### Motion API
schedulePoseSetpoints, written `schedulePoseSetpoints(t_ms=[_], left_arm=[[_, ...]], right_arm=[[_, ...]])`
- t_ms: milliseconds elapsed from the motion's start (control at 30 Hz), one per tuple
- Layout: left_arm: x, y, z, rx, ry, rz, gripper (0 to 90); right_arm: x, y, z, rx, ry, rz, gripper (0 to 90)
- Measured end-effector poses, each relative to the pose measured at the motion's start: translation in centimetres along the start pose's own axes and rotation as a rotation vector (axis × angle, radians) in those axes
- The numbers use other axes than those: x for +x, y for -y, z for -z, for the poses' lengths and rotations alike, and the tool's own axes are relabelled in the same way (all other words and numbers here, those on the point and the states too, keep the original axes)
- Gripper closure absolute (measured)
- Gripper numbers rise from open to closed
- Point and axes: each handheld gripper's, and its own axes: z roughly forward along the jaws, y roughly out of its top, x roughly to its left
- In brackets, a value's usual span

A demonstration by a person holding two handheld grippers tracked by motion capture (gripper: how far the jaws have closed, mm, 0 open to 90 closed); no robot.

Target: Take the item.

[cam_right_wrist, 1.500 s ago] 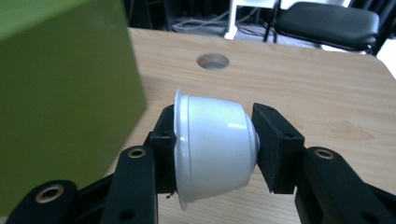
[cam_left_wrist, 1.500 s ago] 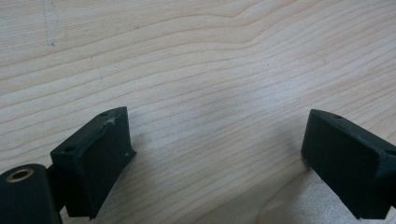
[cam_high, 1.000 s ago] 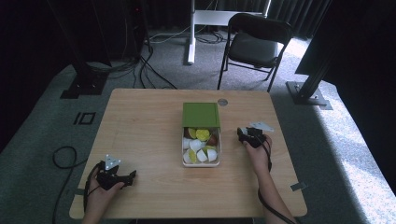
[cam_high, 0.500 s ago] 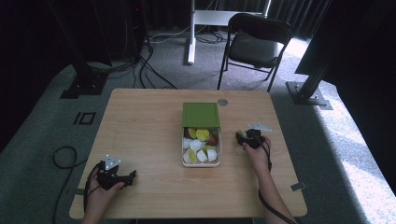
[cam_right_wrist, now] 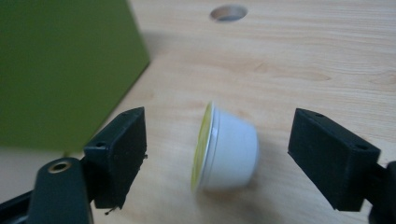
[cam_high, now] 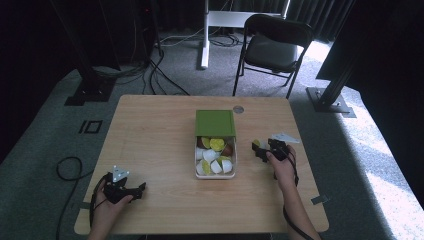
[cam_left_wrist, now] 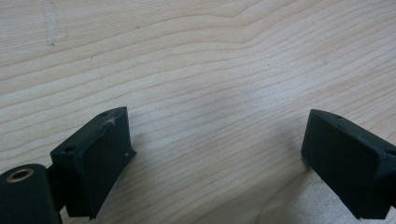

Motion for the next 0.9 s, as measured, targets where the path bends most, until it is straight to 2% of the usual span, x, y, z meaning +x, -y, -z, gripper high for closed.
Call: schedulePoseSetpoints(t_ms=[33, 67, 133, 167, 267, 400, 633, 733, 767, 800, 900], left_arm=[[0.0, 0.0, 0.0, 0.000, 0.000, 0.000, 9.5], [0.0, 0.0, 0.0, 0.001, 0.000, 0.000, 9.5], [0.0, 0.0, 0.0, 0.000, 0.000, 0.000, 9.5], [0.0, 0.0, 0.0, 0.000, 0.000, 0.000, 9.5], [0.0, 0.0, 0.0, 0.000, 0.000, 0.000, 9.5], [0.0, 0.0, 0.0, 0.000, 0.000, 0.000, 9.5], [0.0, 0.0, 0.0, 0.000, 0.000, 0.000, 9.5], [0.0, 0.0, 0.0, 0.001, 0.000, -0.001, 9.5], [0.0, 0.0, 0.0, 0.001, 0.000, -0.001, 9.5], [0.0, 0.0, 0.0, 0.001, 0.000, -0.001, 9.5], [0.0, 0.0, 0.0, 0.001, 0.000, 0.000, 9.5]], right_arm=[[0.0, 0.1, 0.2, 0.001, -0.002, 0.030, 19.1], [-0.1, 0.1, 0.5, -0.014, -0.007, 0.040, 19.1], [-0.2, 0.2, 0.9, -0.052, -0.012, 0.001, 20.3], [-0.3, 0.3, 1.1, -0.054, -0.026, 0.000, 19.6], [-0.4, 0.6, 1.6, -0.026, -0.019, 0.011, 19.4], [-0.5, 1.0, 2.4, -0.023, -0.040, 0.002, 19.5], [-0.5, 1.7, 4.0, -0.001, -0.079, 0.044, 19.6], [-0.5, 2.0, 4.7, 0.013, -0.123, 0.076, 19.7], [-0.5, 2.0, 4.7, 0.013, -0.123, 0.076, 19.7], [-0.5, 2.2, 5.3, 0.035, -0.171, 0.107, 20.9], [-0.4, 2.6, 5.7, 0.045, -0.197, 0.124, 20.8]])
